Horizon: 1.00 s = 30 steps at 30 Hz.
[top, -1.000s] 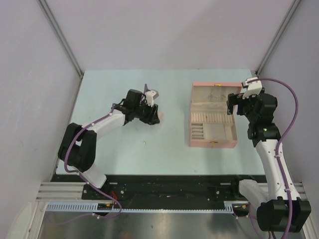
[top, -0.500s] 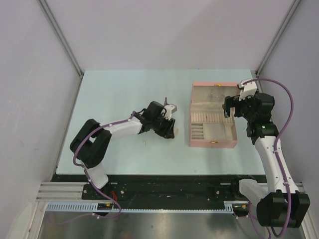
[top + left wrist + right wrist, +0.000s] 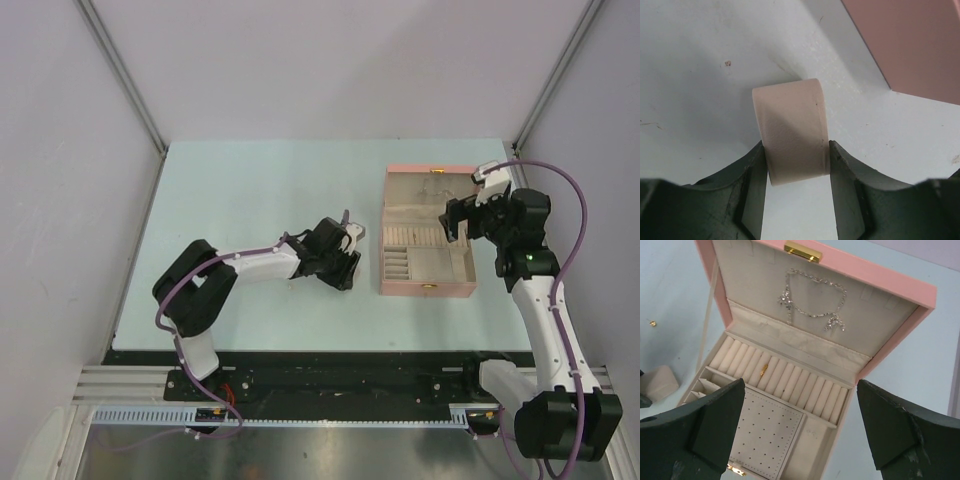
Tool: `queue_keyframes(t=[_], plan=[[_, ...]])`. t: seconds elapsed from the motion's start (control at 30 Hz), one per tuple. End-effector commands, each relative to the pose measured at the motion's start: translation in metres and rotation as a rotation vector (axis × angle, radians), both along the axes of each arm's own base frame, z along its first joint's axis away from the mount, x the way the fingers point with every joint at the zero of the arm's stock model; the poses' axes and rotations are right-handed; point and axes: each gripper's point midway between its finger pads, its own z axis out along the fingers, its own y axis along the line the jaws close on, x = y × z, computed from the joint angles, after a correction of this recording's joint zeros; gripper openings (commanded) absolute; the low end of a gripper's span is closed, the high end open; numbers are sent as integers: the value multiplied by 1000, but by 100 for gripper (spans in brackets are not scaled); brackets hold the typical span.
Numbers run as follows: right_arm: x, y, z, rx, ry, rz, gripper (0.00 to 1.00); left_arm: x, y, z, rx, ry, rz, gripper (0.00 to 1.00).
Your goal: Organize the mixed jewelry
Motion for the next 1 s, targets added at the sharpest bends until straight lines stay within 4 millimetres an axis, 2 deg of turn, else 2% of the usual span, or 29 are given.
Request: queue_keyframes(t=[0.0, 0.07, 0.1, 0.17, 0.2, 0.23, 0.37, 0.5, 0.6, 0.7, 0.8, 0.93, 0.97], plan=[[-8, 14, 15, -3, -54, 73, 100, 8, -5, 9, 5, -35, 21, 10], [-9, 19, 13, -13, -49, 91, 100, 8, -3, 10, 8, -43, 21, 13], [-11, 29, 13, -21, -51, 120, 100, 7, -3, 10, 8, -46, 19, 16], [-12, 34, 7, -72, -39, 127, 100, 8, -2, 11, 9, -55, 17, 25], [-14, 45, 6, -89, -41, 156, 100, 9, -2, 13, 7, -59, 15, 27], [-15, 49, 4, -104, -36, 165, 100, 9, -3, 13, 8, -65, 7, 32], [-18, 59, -1, -148, -29, 197, 100, 10, -3, 15, 8, -80, -7, 41], [-24, 77, -4, -175, -15, 271, 100, 11, -3, 21, -1, -102, -16, 52], [-28, 84, -3, -190, -9, 305, 100, 13, -3, 28, -9, -125, -22, 63], [-32, 89, -3, -194, 1, 334, 100, 13, -2, 36, -24, -148, -34, 79], [-35, 92, -5, -189, 8, 355, 100, 13, -2, 43, -34, -165, -39, 85], [-43, 103, -6, -164, 27, 415, 100, 19, 4, 54, -24, -214, -17, 86], [-45, 108, -4, -161, 26, 432, 100, 22, 6, 61, -29, -237, -7, 86]])
